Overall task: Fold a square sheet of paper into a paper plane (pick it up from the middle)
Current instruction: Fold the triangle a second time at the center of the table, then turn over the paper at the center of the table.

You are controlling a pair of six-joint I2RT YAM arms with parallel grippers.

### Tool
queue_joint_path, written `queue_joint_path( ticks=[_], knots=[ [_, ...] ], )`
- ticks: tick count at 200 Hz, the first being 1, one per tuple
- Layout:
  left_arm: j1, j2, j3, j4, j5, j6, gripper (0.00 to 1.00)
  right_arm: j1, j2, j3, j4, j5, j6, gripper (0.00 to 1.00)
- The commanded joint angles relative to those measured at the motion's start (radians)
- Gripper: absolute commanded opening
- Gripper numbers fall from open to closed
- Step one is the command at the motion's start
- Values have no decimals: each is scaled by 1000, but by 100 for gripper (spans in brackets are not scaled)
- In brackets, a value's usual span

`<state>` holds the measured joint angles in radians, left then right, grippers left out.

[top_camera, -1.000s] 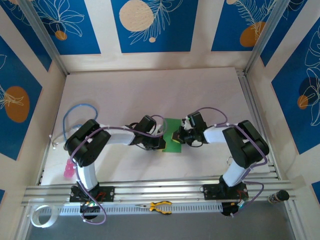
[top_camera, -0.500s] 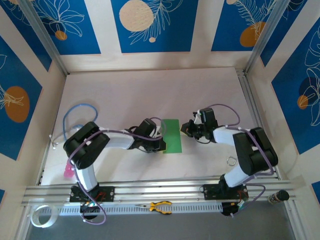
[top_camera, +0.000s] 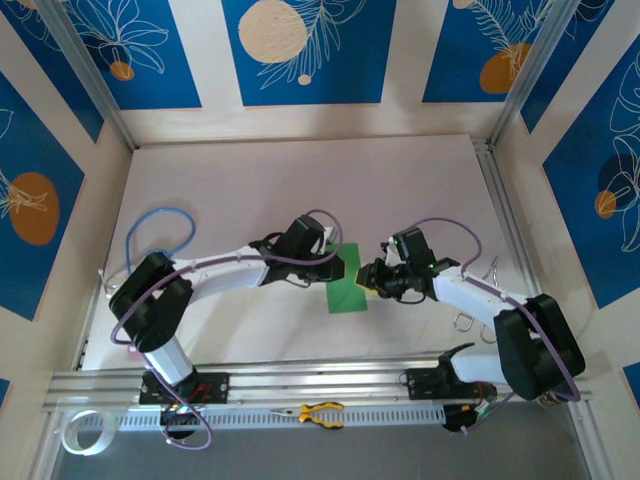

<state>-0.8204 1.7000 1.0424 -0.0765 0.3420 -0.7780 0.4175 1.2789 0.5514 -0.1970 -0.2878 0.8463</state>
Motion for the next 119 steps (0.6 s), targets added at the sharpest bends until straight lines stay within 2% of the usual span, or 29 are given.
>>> queue_joint_path(
  ticks=[1, 70, 119],
  knots=[
    [24, 75, 39, -114, 79, 111, 11, 31, -16, -23, -79, 17, 50, 32],
    [30, 180, 82, -168, 67, 181, 7, 94, 14, -22, -139, 126, 115, 33],
    [29, 191, 51, -171, 48, 192, 5, 99, 67, -17, -94, 105, 114, 33]
  ],
)
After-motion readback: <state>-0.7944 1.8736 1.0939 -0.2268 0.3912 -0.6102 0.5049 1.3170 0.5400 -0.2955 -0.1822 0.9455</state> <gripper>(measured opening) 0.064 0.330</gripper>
